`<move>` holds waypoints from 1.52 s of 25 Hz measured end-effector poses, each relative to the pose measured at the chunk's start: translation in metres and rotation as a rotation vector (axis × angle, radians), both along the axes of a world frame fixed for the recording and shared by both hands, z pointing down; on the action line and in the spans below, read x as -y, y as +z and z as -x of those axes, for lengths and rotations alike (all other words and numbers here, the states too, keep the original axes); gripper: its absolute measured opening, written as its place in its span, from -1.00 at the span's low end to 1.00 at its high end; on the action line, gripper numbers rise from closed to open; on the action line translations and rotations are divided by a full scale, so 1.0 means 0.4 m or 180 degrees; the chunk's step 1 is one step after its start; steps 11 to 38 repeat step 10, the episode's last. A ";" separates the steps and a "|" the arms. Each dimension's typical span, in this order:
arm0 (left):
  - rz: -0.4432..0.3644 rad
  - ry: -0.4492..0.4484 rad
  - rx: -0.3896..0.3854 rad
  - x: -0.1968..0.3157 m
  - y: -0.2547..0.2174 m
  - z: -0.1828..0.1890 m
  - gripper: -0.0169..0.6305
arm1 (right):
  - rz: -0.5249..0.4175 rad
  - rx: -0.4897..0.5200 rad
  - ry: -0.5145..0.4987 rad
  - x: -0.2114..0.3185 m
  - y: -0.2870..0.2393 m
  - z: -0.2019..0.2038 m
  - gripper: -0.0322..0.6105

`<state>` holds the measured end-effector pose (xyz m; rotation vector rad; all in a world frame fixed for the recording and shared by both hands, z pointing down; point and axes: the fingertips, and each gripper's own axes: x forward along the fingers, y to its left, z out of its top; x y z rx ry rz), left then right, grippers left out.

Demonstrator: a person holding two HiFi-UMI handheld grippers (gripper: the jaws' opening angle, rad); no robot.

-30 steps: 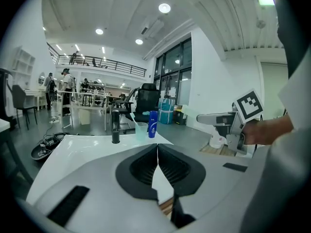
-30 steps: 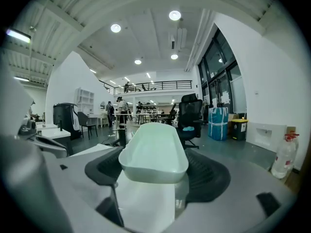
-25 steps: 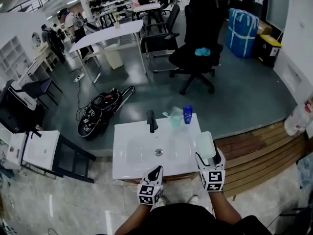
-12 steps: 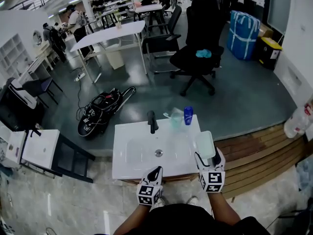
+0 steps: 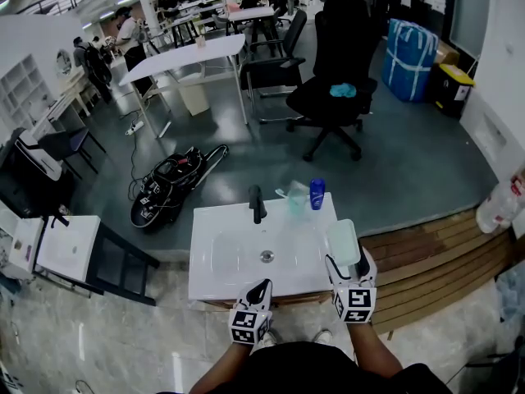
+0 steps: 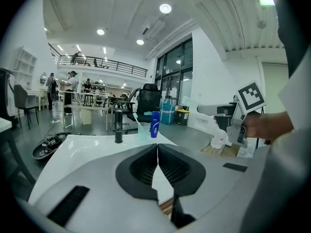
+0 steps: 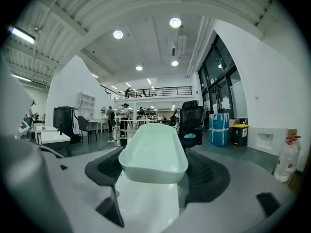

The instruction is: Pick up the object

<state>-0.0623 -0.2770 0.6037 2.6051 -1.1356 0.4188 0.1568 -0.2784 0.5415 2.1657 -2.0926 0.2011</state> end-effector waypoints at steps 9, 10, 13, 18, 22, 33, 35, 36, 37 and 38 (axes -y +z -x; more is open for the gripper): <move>-0.0014 0.0002 -0.0027 -0.002 -0.012 0.008 -0.88 | -0.0018 -0.0016 0.0003 0.004 -0.003 0.007 0.37; -0.0019 0.0001 -0.0034 -0.002 -0.016 0.009 -0.88 | -0.0017 -0.0016 0.0007 0.003 -0.004 0.007 0.37; -0.0019 0.0001 -0.0034 -0.002 -0.016 0.009 -0.88 | -0.0017 -0.0016 0.0007 0.003 -0.004 0.007 0.37; -0.0019 0.0001 -0.0034 -0.002 -0.016 0.009 -0.88 | -0.0017 -0.0016 0.0007 0.003 -0.004 0.007 0.37; -0.0019 0.0001 -0.0034 -0.002 -0.016 0.009 -0.88 | -0.0017 -0.0016 0.0007 0.003 -0.004 0.007 0.37; -0.0019 0.0001 -0.0034 -0.002 -0.016 0.009 -0.88 | -0.0017 -0.0016 0.0007 0.003 -0.004 0.007 0.37; -0.0019 0.0001 -0.0034 -0.002 -0.016 0.009 -0.88 | -0.0017 -0.0016 0.0007 0.003 -0.004 0.007 0.37; -0.0019 0.0001 -0.0034 -0.002 -0.016 0.009 -0.88 | -0.0017 -0.0016 0.0007 0.003 -0.004 0.007 0.37; -0.0019 0.0001 -0.0034 -0.002 -0.016 0.009 -0.88 | -0.0017 -0.0016 0.0007 0.003 -0.004 0.007 0.37; -0.0019 0.0001 -0.0034 -0.002 -0.016 0.009 -0.88 | -0.0017 -0.0016 0.0007 0.003 -0.004 0.007 0.37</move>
